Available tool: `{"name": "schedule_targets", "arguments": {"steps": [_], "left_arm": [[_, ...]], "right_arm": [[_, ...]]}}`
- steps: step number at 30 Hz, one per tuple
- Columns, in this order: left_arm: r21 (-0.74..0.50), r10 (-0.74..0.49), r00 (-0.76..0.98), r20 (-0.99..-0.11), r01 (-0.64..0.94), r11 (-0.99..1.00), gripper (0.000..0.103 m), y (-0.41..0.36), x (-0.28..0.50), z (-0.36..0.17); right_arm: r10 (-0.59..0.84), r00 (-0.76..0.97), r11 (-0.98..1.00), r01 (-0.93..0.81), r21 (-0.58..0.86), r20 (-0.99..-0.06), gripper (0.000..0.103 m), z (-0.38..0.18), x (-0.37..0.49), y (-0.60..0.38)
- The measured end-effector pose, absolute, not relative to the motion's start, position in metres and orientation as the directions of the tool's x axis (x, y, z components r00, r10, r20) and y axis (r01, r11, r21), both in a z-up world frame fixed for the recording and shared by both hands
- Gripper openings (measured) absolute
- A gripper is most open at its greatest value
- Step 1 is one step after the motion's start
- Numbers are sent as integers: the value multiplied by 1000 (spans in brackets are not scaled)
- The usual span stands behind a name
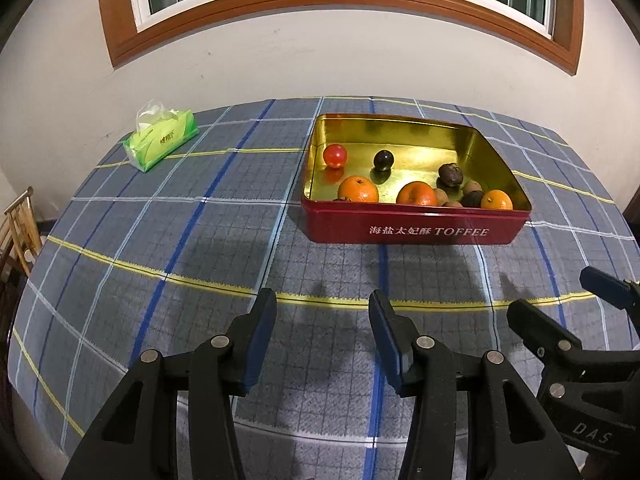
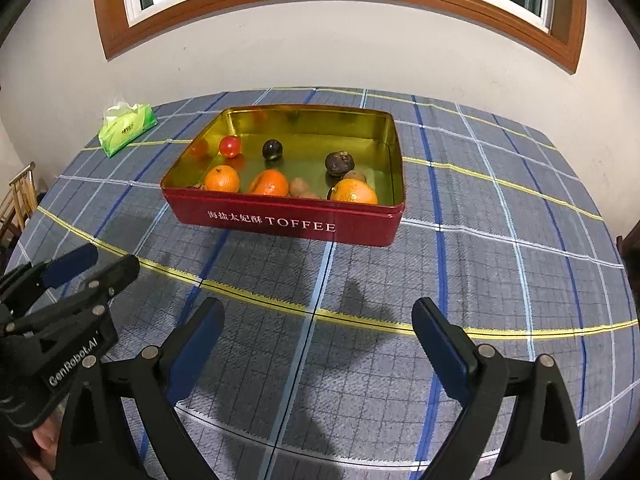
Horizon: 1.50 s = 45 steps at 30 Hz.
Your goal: Organize fruits
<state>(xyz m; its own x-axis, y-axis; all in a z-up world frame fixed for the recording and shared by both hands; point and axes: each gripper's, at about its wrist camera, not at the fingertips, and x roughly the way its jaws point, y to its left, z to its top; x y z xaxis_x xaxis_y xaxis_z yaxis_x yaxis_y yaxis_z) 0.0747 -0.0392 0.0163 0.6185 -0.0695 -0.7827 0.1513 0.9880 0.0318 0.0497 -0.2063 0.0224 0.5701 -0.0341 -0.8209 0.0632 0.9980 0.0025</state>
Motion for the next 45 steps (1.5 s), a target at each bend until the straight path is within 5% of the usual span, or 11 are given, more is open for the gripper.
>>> {"name": "schedule_targets", "arguments": {"steps": [45], "left_arm": [[28, -74, 617, -783, 155, 988, 49, -46, 64, 17]], "right_arm": [[-38, 574, 996, 90, 17, -818, 93, 24, 40, -212]]}}
